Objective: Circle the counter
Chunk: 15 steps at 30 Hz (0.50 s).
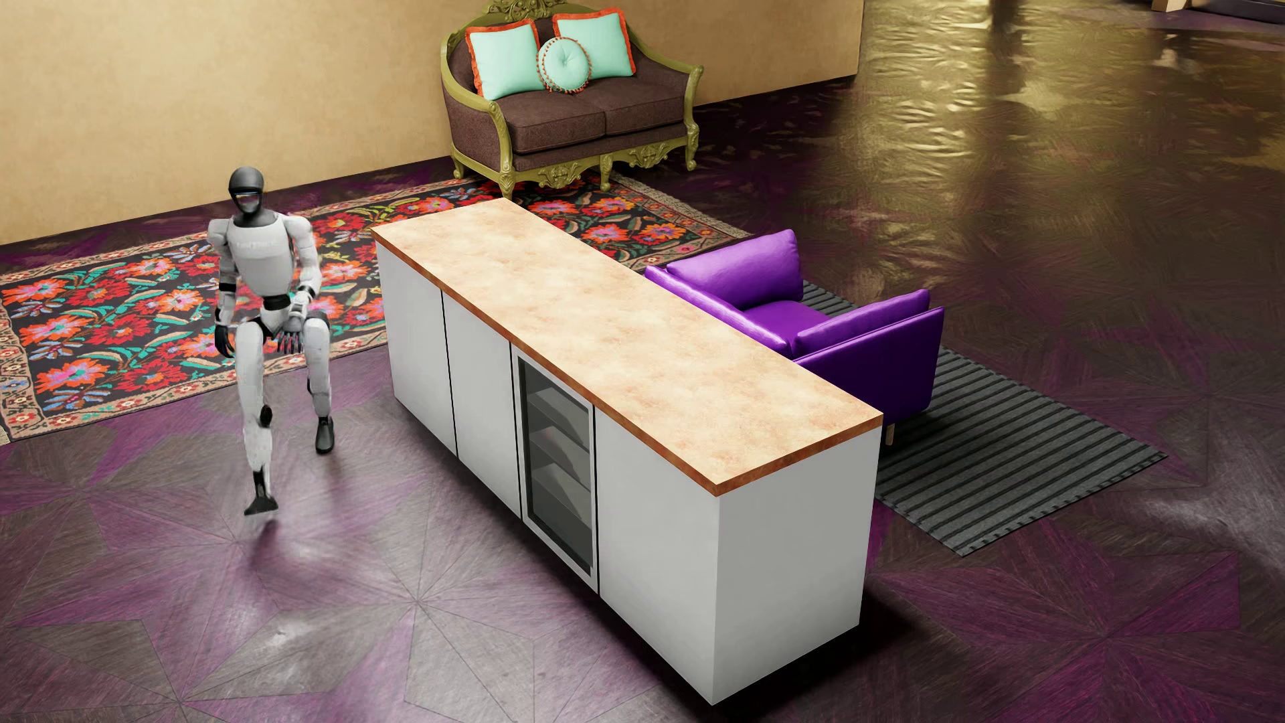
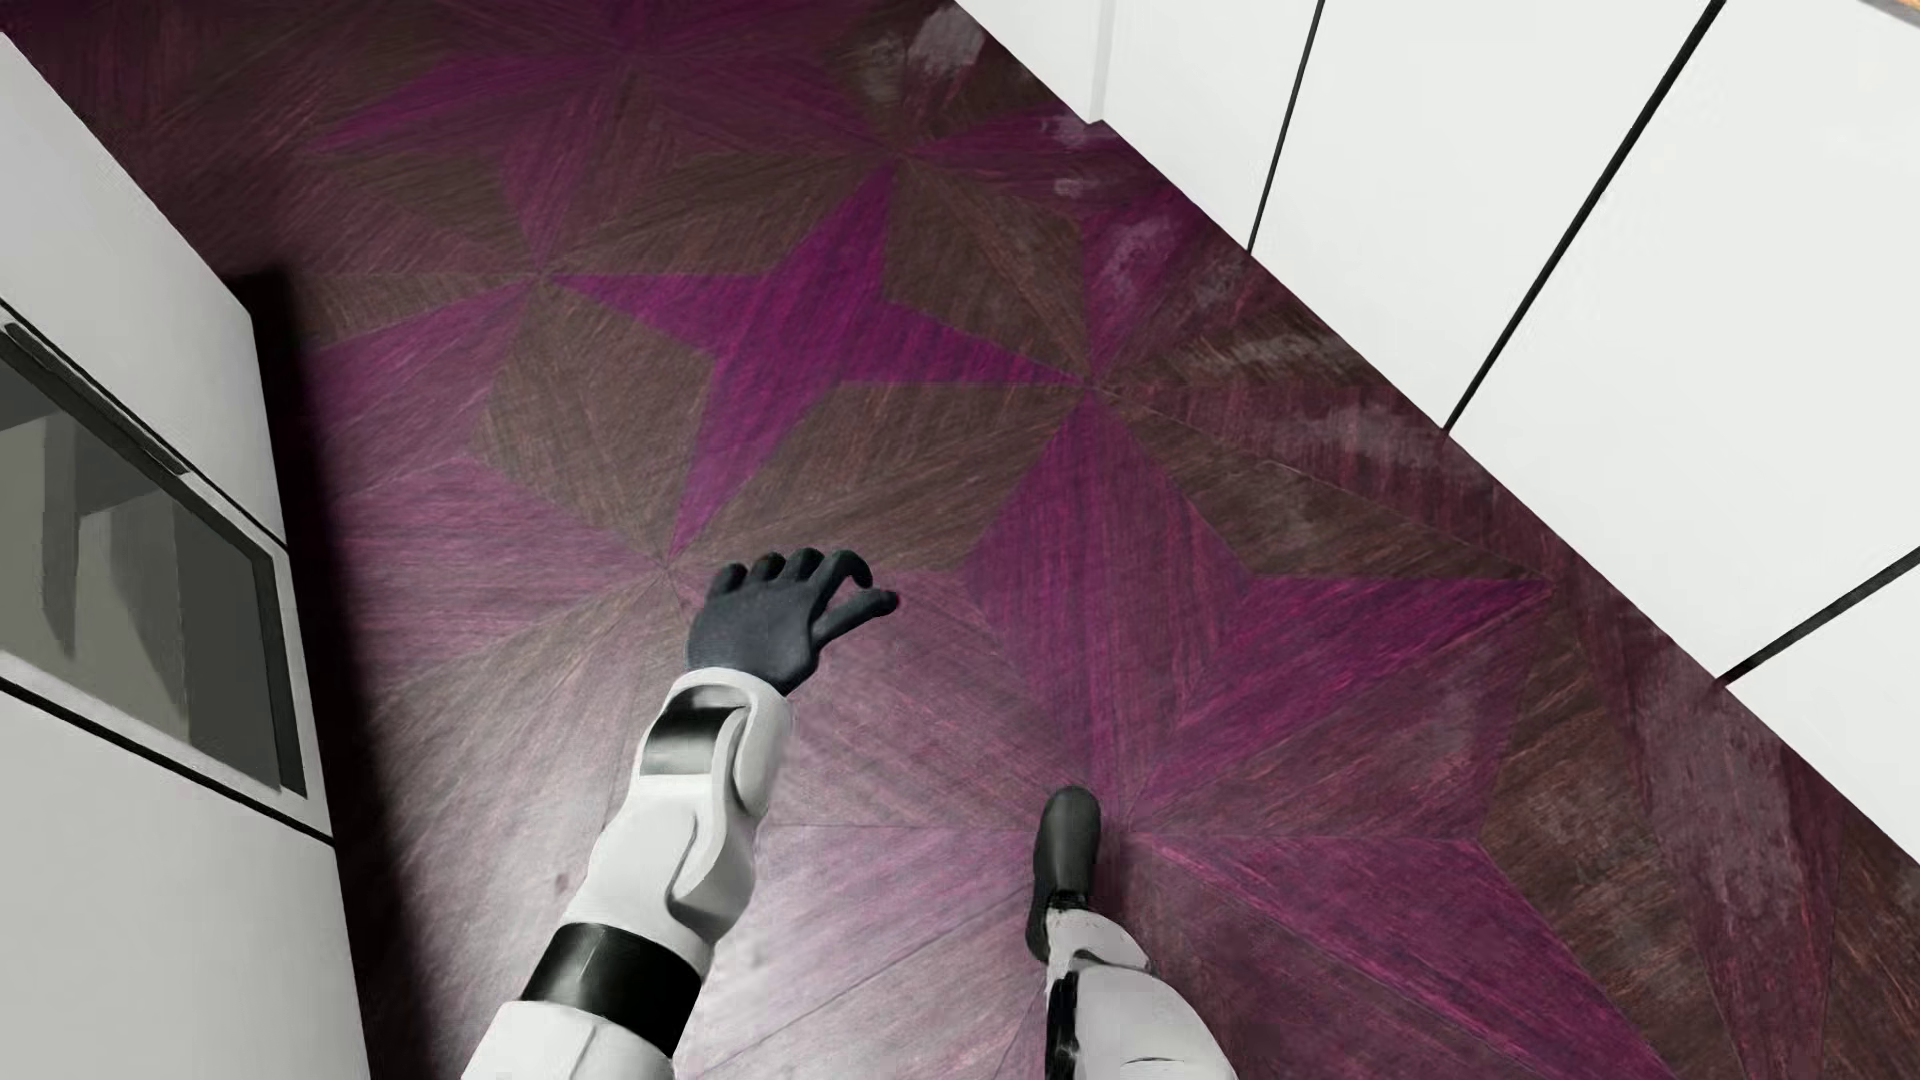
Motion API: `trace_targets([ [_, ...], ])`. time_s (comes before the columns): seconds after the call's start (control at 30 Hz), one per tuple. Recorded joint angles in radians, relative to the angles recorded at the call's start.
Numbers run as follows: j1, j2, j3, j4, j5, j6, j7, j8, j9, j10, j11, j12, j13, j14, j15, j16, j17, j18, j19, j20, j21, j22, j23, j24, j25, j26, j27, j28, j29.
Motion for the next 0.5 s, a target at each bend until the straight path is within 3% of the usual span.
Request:
trace_targets([
  [0.03,0.046,-0.004,-0.001,0.01,0.007,0.002,0.013,-0.057,0.0,0.02,0.06,0.017,-0.005,0.021,0.023,0.008,-0.007,-0.011,-0.046,-0.002,0.015,-0.063,0.013,-0.037,-0.026,0.003,-0.003,0.002,0.03],
  [0.07,0.079,-0.01,-0.01,0.033,0.029,0.009,0.02,-0.041,0.0,0.061,0.167,0.044,-0.002,0.066,0.036,0.009,-0.004,-0.015,-0.115,-0.004,0.018,-0.101,0.022,-0.082,-0.053,0.007,-0.001,0.001,0.04],
  [0.1,0.089,-0.005,-0.018,0.065,0.044,0.021,0.019,-0.047,-0.001,0.141,0.244,0.072,0.009,0.153,0.14,0.019,0.021,-0.031,-0.198,-0.021,-0.007,-0.112,0.023,-0.082,-0.056,0.023,0.009,-0.001,0.024],
  [0.13,0.062,0.004,-0.025,0.106,0.033,0.037,0.035,-0.08,0.001,0.295,0.353,0.104,0.022,0.275,0.178,0.031,0.054,-0.059,-0.202,-0.047,-0.043,-0.102,0.03,-0.032,-0.043,0.042,0.017,0.002,-0.009],
  [0.17,-0.008,0.006,-0.03,0.154,0.032,0.055,0.057,-0.102,0.004,0.526,0.464,0.144,0.023,0.36,0.115,0.039,0.079,-0.181,-0.254,-0.069,-0.072,-0.076,0.052,0.057,-0.026,0.074,0.033,0.016,-0.031],
  [0.2,-0.1,0.038,-0.028,0.214,0.039,0.075,0.066,-0.124,0.008,0.754,0.534,0.187,0.011,0.481,0.034,0.03,0.097,-0.205,-0.254,-0.077,-0.092,-0.026,0.086,0.138,-0.012,0.104,0.062,0.046,-0.028],
  [0.23,-0.201,0.092,-0.019,0.263,0.054,0.095,0.057,-0.14,0.01,0.94,0.564,0.23,-0.007,0.47,-0.033,-0.005,0.098,-0.177,-0.249,-0.052,-0.093,0.045,0.119,0.151,-0.015,0.125,0.075,0.07,-0.007],
  [0.27,-0.314,0.158,-0.004,0.296,0.076,0.112,0.042,-0.152,0.013,1.079,0.559,0.27,-0.031,0.397,-0.082,-0.046,0.087,-0.139,-0.244,0.005,-0.072,0.133,0.145,0.122,-0.053,0.167,0.082,0.094,0.004],
  [0.33,-0.518,0.306,0.035,0.32,0.123,0.132,0.036,-0.138,0.014,1.18,0.489,0.355,-0.084,0.366,-0.142,-0.122,0.063,-0.111,-0.23,0.192,-0.029,0.311,0.15,-0.04,-0.122,0.255,0.059,0.119,0.029],
  [0.4,-0.681,0.449,0.071,0.336,0.172,0.135,0.057,-0.089,0.006,1.074,0.389,0.468,-0.141,0.354,-0.176,-0.13,0.047,-0.105,-0.217,0.312,0.003,0.433,0.095,-0.124,-0.116,0.346,0.011,0.108,0.041],
  [0.43,-0.746,0.506,0.085,0.362,0.193,0.132,0.082,-0.056,0.002,0.962,0.353,0.54,-0.191,0.346,-0.196,-0.12,0.03,-0.086,-0.213,0.321,0.025,0.436,0.077,-0.135,-0.101,0.35,-0.023,0.074,0.047],
  [0.5,-0.801,0.611,0.106,0.436,0.22,0.131,0.197,0.007,-0.006,0.588,0.288,0.702,-0.297,0.35,-0.243,-0.098,-0.013,-0.061,-0.2,0.285,0.086,0.412,0.037,-0.124,-0.069,0.31,-0.07,0.028,0.04],
])
